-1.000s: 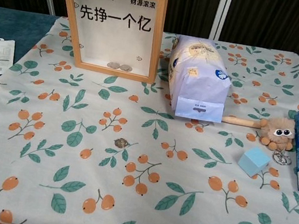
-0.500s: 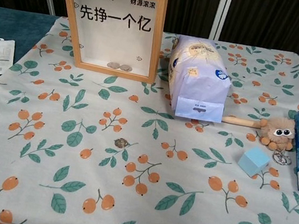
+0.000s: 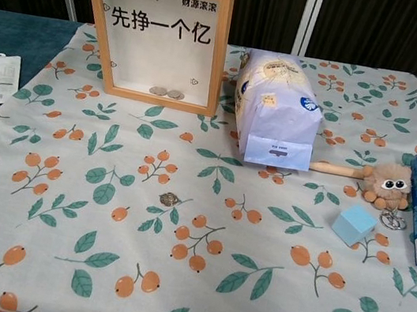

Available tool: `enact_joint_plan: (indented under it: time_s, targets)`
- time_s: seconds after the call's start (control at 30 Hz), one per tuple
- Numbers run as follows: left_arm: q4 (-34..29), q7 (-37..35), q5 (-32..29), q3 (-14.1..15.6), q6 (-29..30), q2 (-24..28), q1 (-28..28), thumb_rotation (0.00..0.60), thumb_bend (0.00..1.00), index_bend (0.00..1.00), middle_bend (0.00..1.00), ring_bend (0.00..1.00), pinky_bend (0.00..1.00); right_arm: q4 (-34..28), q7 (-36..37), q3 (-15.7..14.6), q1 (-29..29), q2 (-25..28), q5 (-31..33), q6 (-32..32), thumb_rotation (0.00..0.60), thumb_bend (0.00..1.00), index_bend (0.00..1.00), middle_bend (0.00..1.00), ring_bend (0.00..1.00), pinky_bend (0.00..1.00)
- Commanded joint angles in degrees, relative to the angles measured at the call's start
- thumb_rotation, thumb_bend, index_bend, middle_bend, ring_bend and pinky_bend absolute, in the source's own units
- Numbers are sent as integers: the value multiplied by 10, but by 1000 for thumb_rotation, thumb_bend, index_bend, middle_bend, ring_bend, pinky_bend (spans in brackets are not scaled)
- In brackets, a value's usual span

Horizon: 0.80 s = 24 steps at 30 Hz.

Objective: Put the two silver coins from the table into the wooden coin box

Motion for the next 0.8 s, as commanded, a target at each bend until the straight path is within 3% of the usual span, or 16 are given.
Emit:
enact_joint_plan:
  time_s: [0.03, 0.8]
  targets:
    - [0, 0, 0, 0, 1, 0, 0, 600, 300, 279, 111, 0, 0, 0, 0, 0, 0, 0, 1, 0, 600, 369, 125, 46, 36, 0]
    - [-8, 0, 15, -14, 28, -2, 3, 600, 300, 279, 103, 0, 0, -3, 0, 2, 1, 2, 8, -3, 600, 369, 126, 46, 36, 0]
